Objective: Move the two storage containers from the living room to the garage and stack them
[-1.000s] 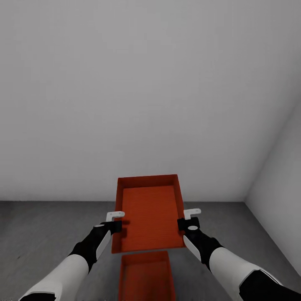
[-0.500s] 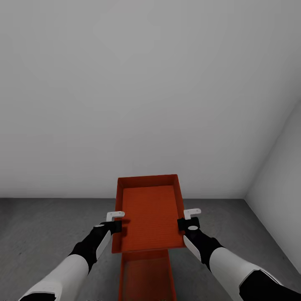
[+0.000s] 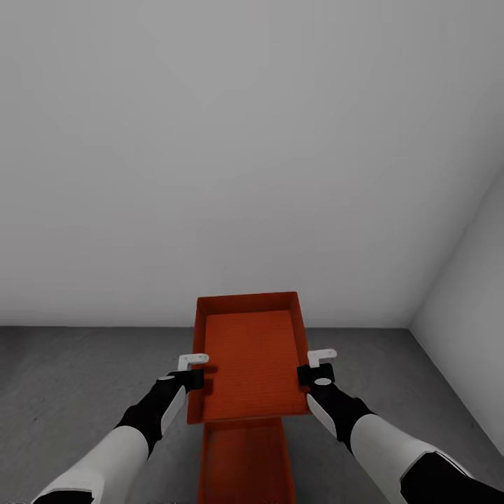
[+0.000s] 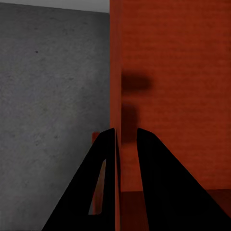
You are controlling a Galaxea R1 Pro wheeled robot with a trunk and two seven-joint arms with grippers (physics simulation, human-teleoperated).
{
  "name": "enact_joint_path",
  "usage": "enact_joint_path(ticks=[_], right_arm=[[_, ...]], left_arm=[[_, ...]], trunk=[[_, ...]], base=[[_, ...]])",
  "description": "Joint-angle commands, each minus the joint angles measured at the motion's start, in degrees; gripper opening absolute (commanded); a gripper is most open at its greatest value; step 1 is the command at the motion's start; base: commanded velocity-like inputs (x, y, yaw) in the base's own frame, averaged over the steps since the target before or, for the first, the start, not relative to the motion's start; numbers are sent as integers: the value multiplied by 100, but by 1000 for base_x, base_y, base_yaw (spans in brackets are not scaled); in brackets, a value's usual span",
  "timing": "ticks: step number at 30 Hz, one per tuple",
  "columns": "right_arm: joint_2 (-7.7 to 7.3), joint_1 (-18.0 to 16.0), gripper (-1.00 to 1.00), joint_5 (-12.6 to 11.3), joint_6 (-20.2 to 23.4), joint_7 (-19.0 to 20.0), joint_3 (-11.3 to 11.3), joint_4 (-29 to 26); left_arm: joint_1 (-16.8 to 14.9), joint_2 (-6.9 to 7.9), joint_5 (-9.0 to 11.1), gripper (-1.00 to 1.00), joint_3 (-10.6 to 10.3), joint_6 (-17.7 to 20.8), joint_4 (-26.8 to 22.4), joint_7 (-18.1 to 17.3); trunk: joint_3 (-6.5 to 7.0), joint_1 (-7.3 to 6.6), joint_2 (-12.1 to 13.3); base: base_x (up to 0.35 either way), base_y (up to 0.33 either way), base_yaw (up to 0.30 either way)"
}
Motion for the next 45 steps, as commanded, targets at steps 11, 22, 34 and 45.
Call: enact_joint_path(ticks=[11, 22, 34, 45], right_arm=[[-8, -8, -100, -163, 202, -43, 75, 8], [-1, -8, -100, -163, 201, -44, 75, 8], [-4, -8, -100, -163, 201, -43, 75, 8], [-4, -8, -100, -162, 201, -45, 75, 8]], left_arm=[[-2, -3, 32, -100, -131, 17, -26, 61], [-2, -3, 32, -100, -131, 15, -26, 61], [-2, -3, 32, -100, -131, 9, -26, 61], [-2, -3, 32, -100, -131, 9, -26, 61]], trunk=[[-114, 3, -14], [-215, 3, -14], [-326, 3, -14], [-427, 3, -14]], base=[[0, 0, 0], [0, 0, 0], [0, 0, 0], [0, 0, 0]])
